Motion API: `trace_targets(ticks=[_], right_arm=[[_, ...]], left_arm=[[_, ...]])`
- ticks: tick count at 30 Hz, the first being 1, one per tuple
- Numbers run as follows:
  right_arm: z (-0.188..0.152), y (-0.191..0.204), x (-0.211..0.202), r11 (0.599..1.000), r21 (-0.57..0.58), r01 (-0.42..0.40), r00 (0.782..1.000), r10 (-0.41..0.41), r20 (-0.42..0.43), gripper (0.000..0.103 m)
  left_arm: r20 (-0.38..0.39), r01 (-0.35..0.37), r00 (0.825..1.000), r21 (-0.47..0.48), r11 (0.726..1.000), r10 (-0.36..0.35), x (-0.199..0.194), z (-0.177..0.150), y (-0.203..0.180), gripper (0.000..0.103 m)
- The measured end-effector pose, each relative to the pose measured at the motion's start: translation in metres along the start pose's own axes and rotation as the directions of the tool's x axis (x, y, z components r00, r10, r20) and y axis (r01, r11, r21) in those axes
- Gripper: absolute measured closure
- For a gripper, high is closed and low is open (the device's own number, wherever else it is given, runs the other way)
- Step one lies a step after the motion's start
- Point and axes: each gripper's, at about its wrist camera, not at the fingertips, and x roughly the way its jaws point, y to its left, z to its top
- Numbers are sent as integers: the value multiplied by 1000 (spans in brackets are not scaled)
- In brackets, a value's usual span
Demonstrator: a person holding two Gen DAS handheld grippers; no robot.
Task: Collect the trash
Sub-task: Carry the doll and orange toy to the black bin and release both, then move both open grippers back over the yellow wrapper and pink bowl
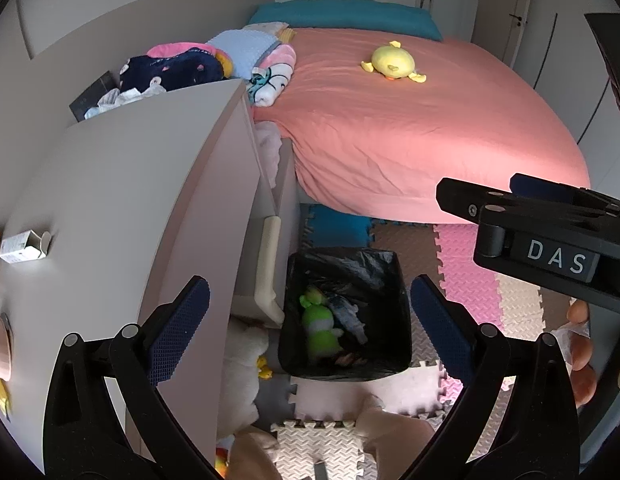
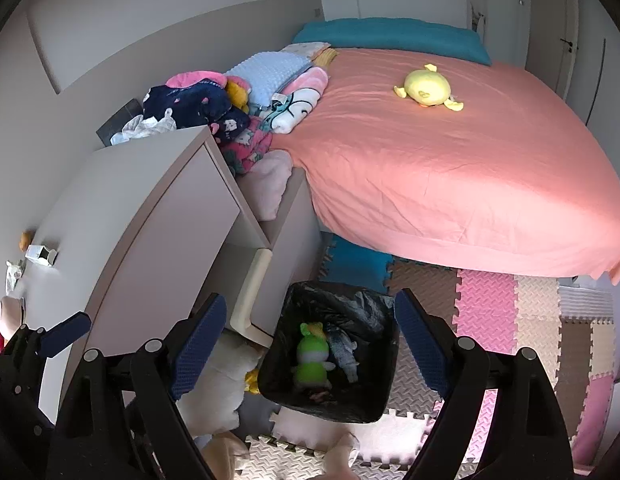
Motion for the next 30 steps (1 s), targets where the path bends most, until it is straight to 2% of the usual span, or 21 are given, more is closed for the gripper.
trace_targets(ticks=[7,15,23,30], right_arm=[[-2,8,-6,1000,0,-7,1000,7,-2,17],[-6,36,-10,999,-38,-17,1000,17,-6,17],[-9,89,-17,993,-105,-59,998,59,-7,17],[-16,141,-18,979,-169,-110,994,108,-20,17]], left_arm=[[9,7,1000,-5,1000,-7,-7,-3,6,6],[22,-5,1000,-24,1000,5,-20,-11,24,6],[41,-39,998,-84,996,43,-43,-27,67,6],[46,-102,993,-144,984,110,-64,-44,116,6]])
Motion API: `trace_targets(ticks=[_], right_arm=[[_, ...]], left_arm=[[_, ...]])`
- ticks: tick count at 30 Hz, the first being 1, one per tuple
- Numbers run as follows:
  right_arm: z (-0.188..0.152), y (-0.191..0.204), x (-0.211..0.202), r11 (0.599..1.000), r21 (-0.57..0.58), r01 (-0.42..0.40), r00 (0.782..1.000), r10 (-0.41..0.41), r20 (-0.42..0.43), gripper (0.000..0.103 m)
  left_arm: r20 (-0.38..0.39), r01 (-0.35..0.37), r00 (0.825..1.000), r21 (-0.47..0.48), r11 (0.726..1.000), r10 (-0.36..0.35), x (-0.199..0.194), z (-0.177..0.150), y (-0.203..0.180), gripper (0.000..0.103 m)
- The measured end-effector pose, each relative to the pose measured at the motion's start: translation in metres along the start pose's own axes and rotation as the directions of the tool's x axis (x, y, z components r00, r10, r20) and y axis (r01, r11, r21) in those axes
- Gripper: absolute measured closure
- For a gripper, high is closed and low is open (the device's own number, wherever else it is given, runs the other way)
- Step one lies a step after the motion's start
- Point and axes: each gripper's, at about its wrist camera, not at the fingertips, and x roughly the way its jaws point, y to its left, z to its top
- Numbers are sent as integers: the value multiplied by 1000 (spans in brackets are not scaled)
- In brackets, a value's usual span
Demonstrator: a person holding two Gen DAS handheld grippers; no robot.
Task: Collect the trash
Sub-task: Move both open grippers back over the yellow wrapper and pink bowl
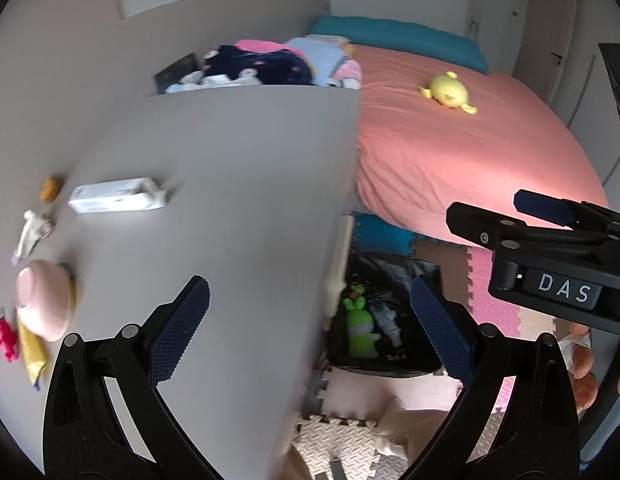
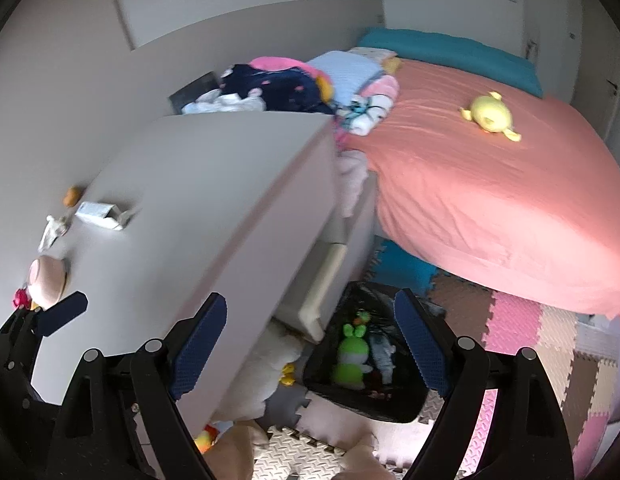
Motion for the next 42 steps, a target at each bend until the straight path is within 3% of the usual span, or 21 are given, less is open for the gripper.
trace_targets(ticks=[13,24,31,37,40,42], right_arm=[[0,100,23,988,-131,-81,996,76,-47,17],[2,163,31,968,-211,-135,990,123,-71,17],[1,199,34,954,-250,-169,985,152,-85,17],[-3,232,43,937,-283,-206,977,180,-115,17],[-5,249,47,928,-302,-218,974,188,-125,17],[-6,261,49,922,-314,-226,972,194,-129,17]], left_arm=[[-5,-130,991,-140,982,131,-23,-34,109,6],[-57,-239,971,-270,933,232,-32,-63,193,6],[-98,-254,967,-398,882,234,-32,-86,244,6],[-114,-215,977,-530,821,182,-25,-102,280,6],[-128,-222,975,-542,810,182,-20,-107,285,7],[-143,-230,973,-541,809,181,-17,-109,290,14]])
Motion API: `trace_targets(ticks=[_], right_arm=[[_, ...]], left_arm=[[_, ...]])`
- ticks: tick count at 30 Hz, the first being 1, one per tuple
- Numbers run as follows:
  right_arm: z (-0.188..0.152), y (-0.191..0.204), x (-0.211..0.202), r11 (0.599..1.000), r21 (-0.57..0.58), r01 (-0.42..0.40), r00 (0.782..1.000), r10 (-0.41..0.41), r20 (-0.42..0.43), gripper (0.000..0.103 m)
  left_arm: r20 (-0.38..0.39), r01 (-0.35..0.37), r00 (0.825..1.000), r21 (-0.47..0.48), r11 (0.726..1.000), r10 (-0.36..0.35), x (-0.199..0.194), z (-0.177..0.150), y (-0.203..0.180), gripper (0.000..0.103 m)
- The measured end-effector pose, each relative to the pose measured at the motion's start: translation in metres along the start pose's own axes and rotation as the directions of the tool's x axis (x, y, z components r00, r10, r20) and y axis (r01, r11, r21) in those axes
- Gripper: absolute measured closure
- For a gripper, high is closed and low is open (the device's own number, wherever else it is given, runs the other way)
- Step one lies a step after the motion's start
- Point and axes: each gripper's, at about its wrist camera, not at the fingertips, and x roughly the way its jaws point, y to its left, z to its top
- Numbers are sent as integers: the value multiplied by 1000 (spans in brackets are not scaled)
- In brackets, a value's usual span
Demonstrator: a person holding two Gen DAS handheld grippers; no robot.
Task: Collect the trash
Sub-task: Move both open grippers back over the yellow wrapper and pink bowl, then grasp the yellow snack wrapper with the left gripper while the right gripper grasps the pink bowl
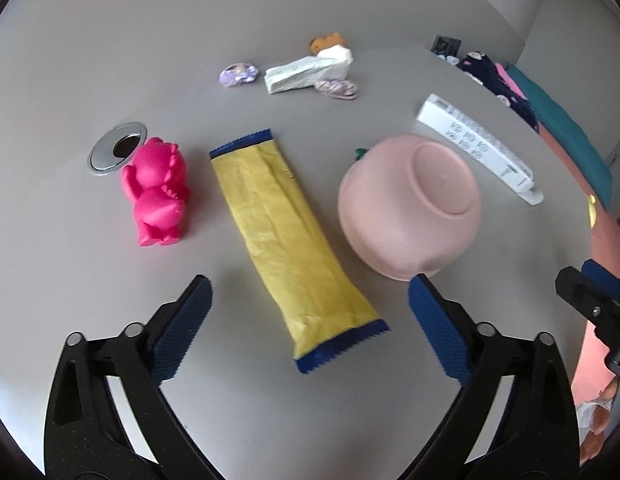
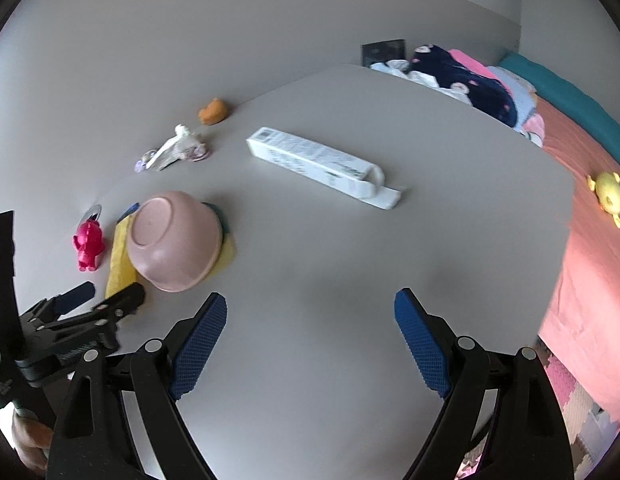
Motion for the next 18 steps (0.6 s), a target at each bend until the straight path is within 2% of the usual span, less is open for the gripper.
trace_targets(ticks=[5,7,9,11,14,18], right_arm=[[10,25,9,999,-19,-27,1000,27,0,17],[14,35,14,999,-26,-39,999,39,-4,17],[17,47,19,998,-34,-50,999,50,-7,17],[21,61,25,997,-50,-57,998,56,-9,17],[26,83,37,996,-74,-57,998,56,-14,17],[28,103,53,994,-107,-35,999,32,-31,17]], left_arm=[[5,-31,1000,7,999,31,4,4,9,25],[19,-61,998,17,998,60,4,5,12,37],[30,-82,996,18,996,81,2,5,21,57],[36,-90,995,11,996,89,1,6,28,66],[37,-72,997,11,997,72,1,9,35,70],[38,-66,997,17,998,65,1,10,38,70]])
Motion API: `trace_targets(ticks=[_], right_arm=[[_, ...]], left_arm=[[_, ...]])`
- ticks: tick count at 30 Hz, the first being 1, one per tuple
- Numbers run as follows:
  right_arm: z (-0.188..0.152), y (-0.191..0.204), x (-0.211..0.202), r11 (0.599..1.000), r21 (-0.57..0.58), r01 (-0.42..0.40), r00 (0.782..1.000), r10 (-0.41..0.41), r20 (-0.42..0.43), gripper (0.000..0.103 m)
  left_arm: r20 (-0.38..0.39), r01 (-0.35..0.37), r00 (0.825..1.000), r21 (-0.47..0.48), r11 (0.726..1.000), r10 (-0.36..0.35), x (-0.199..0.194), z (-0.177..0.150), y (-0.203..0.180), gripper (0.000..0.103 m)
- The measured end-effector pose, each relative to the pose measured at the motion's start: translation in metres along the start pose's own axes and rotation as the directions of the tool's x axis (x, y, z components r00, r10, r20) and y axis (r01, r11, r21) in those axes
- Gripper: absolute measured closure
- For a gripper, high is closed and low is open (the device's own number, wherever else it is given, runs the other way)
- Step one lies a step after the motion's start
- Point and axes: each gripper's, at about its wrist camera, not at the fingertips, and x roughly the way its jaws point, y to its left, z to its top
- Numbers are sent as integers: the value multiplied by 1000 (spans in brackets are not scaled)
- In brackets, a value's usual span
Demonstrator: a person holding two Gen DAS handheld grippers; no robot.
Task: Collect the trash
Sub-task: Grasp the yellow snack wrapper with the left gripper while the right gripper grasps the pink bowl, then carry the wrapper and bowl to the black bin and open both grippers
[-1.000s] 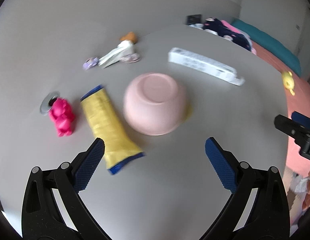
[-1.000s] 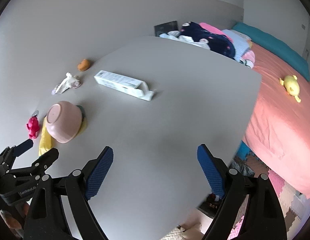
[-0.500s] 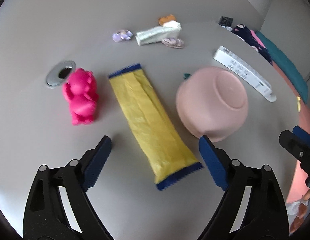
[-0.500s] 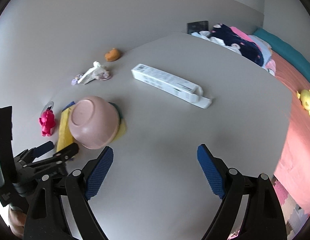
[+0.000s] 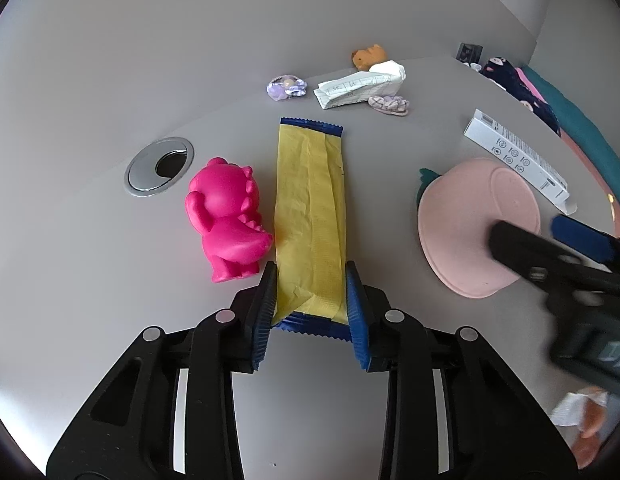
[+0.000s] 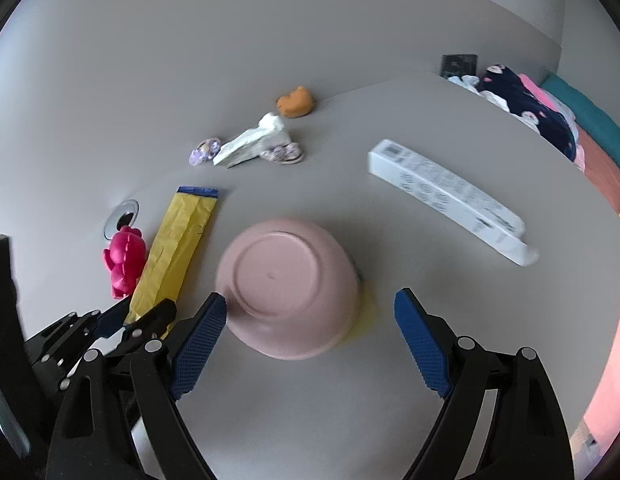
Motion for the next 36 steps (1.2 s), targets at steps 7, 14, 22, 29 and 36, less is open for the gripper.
trace_targets(ticks=[7,14,22,29,36], right_arm=[[3,11,19,999,-36,35,999,-36,-27,17],[3,7,3,998,-42,35,999,-34,28,17],[6,-14,-30,1000,2,-1,998,0,58,17],[-4,-38,-48,999,43,11,997,-14,74,17],[-20,-72,-65,992,124,-6,996,-5,86,17]], left_arm=[[3,0,1000,-3,1000,0,-2,-1,0,70],[0,27,1000,-13,1000,-27,-4,-2,1,71],[28,33,999,34,999,-34,-15,1,-18,71],[40,45,998,77,996,-49,-23,1,-36,71],[42,46,998,120,992,-51,-33,-5,-61,71]])
